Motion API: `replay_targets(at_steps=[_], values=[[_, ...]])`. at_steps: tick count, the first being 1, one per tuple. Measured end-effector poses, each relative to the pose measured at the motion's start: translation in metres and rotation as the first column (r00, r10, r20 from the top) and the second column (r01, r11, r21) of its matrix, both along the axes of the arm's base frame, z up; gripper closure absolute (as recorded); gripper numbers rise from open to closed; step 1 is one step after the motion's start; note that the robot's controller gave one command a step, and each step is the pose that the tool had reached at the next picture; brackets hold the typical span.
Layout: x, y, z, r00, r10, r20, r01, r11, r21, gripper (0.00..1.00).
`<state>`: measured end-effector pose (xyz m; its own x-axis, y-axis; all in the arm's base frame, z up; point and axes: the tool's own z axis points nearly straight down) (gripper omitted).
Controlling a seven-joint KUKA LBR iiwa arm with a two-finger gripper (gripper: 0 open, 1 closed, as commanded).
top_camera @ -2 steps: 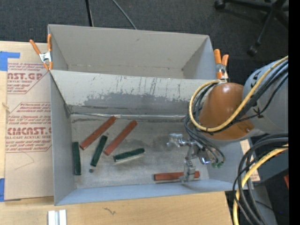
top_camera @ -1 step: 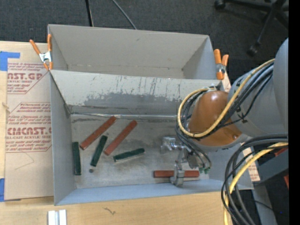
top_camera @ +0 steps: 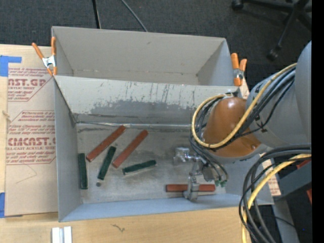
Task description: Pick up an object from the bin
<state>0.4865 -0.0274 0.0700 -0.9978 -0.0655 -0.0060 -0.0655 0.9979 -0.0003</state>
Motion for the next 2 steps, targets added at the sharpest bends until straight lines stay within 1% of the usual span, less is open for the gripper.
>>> replay_targets(at_steps=[1,2], values=[[-0.001,0.0,0.0,1.0,0.0,-0.006,0.0,1.0,0.0,1.0],[0.0,0.001,0.072,1.0,0.001,0.001,-0.001,1.0,-0.001,1.0]])
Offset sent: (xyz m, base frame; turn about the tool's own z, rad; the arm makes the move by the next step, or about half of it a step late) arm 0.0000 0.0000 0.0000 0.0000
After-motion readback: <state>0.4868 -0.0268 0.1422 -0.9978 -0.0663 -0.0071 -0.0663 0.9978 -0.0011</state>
